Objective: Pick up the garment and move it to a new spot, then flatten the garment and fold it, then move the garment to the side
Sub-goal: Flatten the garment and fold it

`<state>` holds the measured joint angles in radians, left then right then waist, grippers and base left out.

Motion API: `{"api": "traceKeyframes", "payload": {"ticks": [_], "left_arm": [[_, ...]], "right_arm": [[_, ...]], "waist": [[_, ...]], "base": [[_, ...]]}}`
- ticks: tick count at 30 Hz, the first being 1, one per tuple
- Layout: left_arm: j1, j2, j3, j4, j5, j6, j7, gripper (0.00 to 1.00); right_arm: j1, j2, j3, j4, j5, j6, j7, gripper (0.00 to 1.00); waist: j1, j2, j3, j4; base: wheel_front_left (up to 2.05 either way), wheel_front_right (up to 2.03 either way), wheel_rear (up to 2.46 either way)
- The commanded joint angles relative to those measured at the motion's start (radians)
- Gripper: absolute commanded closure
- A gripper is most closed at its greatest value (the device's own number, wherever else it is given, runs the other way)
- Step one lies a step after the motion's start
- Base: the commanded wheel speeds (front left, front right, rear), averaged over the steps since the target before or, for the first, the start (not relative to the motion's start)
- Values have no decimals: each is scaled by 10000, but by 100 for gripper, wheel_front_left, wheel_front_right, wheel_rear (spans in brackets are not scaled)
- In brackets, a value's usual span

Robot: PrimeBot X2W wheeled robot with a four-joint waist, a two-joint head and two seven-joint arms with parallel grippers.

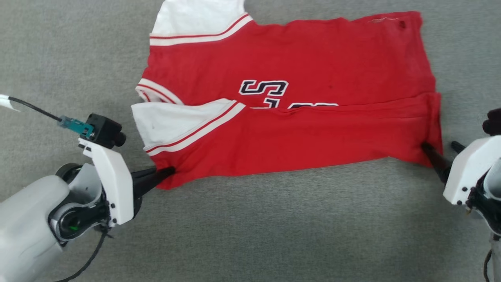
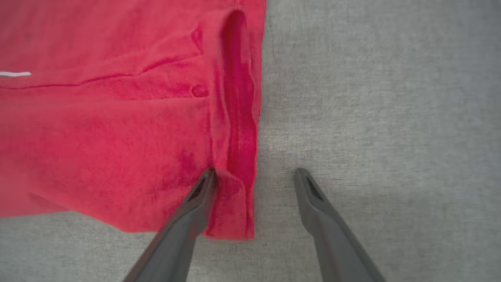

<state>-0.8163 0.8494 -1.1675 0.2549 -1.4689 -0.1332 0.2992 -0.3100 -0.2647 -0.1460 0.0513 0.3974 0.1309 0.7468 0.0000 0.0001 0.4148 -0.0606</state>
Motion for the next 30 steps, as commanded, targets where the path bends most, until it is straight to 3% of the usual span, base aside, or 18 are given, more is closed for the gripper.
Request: {"api": "traceKeyframes", "payload": {"ticks": [1,2,5,6,11,17,25,30], "left_arm": [[129,-371,-289,69,143,47,-4,100],[98,-412,-316,79,166,49,-77,100],[65,-546,-408,129,194,49,-291,100],[84,-576,-459,126,176,49,-338,100],[220,-469,-627,-29,205,38,-755,100],[504,147,-716,-527,231,38,-1269,100],[1178,995,-868,-1505,331,38,-1804,100],[1562,1150,-922,-1819,292,38,-2112,100]], "right_arm": [[-136,-6,34,128,-17,-3,102,0],[-207,-32,71,261,-77,-2,206,0],[-277,39,152,660,-202,-2,352,90],[-282,74,211,756,-187,-2,397,100],[-91,-95,-1,806,-90,-5,115,100],[422,-263,-194,365,178,-5,-196,100],[1608,-498,-577,-379,428,-5,146,100],[2258,-402,-894,-807,534,-5,169,100]], "waist": [[0,-1,91,109],[0,-1,115,150],[0,-1,131,277],[0,-1,111,310],[0,-1,-215,478],[0,-1,-690,596],[0,-1,-1065,750],[0,-1,-1170,843]], "base": [[0,0,0],[0,0,0],[0,0,0],[0,0,0],[0,0,0],[0,0,0],[0,0,0],[0,0,0]]}}
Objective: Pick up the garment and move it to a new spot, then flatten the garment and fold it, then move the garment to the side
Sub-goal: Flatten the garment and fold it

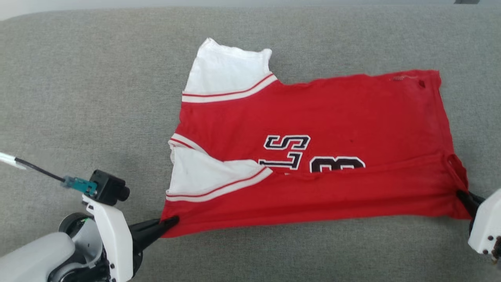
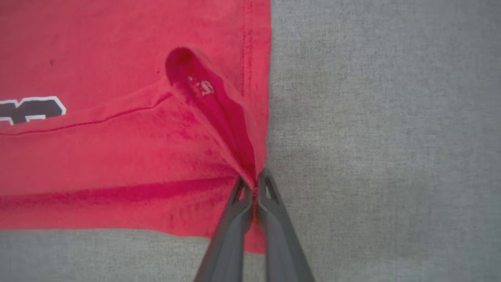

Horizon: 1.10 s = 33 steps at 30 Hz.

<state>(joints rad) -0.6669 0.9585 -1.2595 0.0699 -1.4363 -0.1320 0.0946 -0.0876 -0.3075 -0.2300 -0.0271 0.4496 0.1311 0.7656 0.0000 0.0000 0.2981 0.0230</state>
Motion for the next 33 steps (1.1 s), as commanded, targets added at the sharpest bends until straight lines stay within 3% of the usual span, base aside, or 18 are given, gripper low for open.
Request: {"api": "traceKeyframes", "payload": {"ticks": [1,2,3,4,5,6,11,16,19,22,28,33], "left_arm": [[112,31,-3,55,-36,27,-98,100],[165,-13,-16,100,-27,27,-138,100],[203,-69,-29,162,-5,27,-179,81],[226,-124,-36,212,21,27,-210,51],[248,-170,-42,240,25,27,-286,12],[264,-205,-33,258,17,27,-394,0],[338,-237,41,324,86,27,-863,0],[-79,-196,562,943,475,72,-2008,0],[-377,-663,980,1653,716,248,-2909,0],[-887,-1087,1514,2498,873,248,-3332,0],[-2161,-1790,1999,4277,1336,184,-3399,0],[-3376,-1988,1938,5388,1124,41,-2185,0]], "right_arm": [[98,70,-116,-90,2,-7,-93,92],[146,97,-146,-132,-32,-7,-136,65],[175,134,-153,-188,-26,-7,-223,29],[173,218,-194,-233,23,-7,-367,0],[191,270,-236,-261,8,-7,-516,0],[241,251,-219,-319,-88,-7,-636,0],[473,203,-136,-759,-284,-4,-1323,0],[657,91,299,-1479,-855,-7,-3306,0],[696,130,790,-1584,-1371,-4,-4817,0],[520,621,1259,-1395,-1777,-4,-6098,0],[96,1675,2049,-935,-2349,-5,-8041,0],[-173,2069,2565,-719,-2471,-5,-8834,0]], "waist": [[0,0,-11,9],[0,0,-22,5],[0,0,-33,0],[0,0,-57,-12],[0,0,-86,-26],[0,0,-105,-39],[0,0,-253,-104],[0,0,-444,-289],[0,0,-558,-459],[0,0,-538,-774],[0,0,-156,-1690],[0,0,417,-2471]], "base": [[0,0,0],[0,0,0],[0,0,0],[0,0,0],[0,0,0],[0,0,0],[0,0,0],[0,0,0],[0,0,0],[0,0,0],[0,0,0],[0,0,0]]}}
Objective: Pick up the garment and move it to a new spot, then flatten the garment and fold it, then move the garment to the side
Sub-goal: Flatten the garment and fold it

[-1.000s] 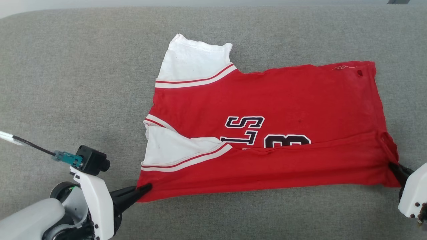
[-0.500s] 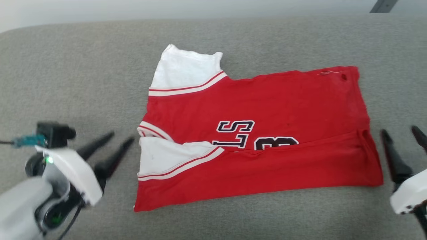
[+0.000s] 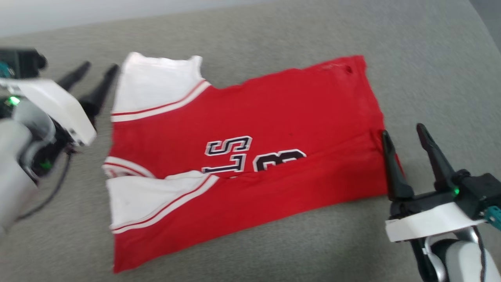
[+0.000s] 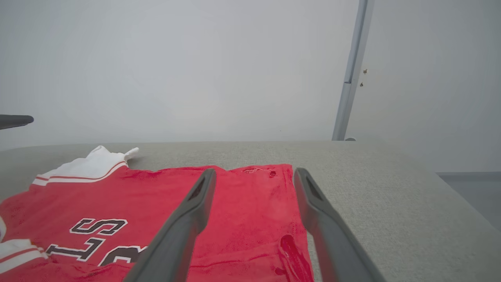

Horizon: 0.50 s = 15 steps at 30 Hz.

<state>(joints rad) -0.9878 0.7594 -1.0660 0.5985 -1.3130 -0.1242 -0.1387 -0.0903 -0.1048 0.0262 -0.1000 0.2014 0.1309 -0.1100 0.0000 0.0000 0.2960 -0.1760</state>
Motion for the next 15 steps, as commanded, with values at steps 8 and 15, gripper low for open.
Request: {"api": "traceKeyframes", "payload": {"ticks": [8,15], "left_arm": [[-1891,708,-567,660,-619,-67,3482,0],[-2727,1241,-937,1235,-887,-59,5310,0]], "right_arm": [[-405,353,521,356,174,-3,-554,0],[-676,496,1036,886,450,-3,-906,0]], "waist": [[0,0,1470,-1480],[0,0,2044,-1966]], "base": [[0,0,0],[0,0,0]]}}
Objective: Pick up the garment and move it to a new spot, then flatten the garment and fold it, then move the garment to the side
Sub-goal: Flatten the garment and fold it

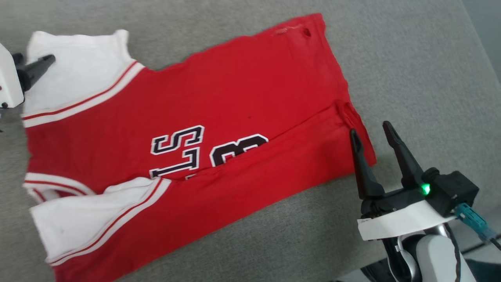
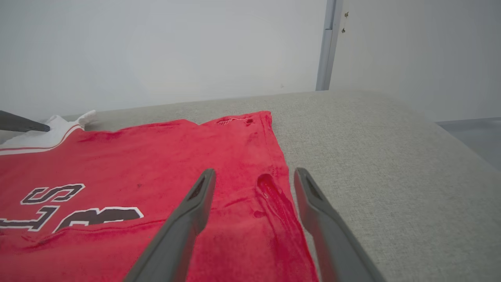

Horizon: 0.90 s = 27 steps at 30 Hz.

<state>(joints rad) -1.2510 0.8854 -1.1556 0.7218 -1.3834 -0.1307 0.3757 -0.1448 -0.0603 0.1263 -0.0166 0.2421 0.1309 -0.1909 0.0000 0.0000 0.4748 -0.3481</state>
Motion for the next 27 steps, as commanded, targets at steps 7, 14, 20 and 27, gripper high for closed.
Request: {"api": "traceKeyframes", "payload": {"ticks": [7,14,20,27], "left_arm": [[-11,57,-260,-366,-740,5,1290,17],[-333,184,-385,-860,-558,3,1048,100],[-572,-45,-397,-1392,-625,2,634,100],[-943,-434,-525,-1858,-589,4,197,100]], "right_arm": [[-373,86,110,288,62,-3,-222,0],[-1444,-106,84,312,-179,-3,782,0],[-3614,-962,203,1517,491,-3,3693,0],[-6647,-1894,158,3528,1894,-3,6366,0]], "waist": [[0,0,431,-273],[0,0,687,-59],[0,0,855,405],[0,0,1199,1213]], "base": [[0,0,0],[0,0,0],[0,0,0],[0,0,0]]}}
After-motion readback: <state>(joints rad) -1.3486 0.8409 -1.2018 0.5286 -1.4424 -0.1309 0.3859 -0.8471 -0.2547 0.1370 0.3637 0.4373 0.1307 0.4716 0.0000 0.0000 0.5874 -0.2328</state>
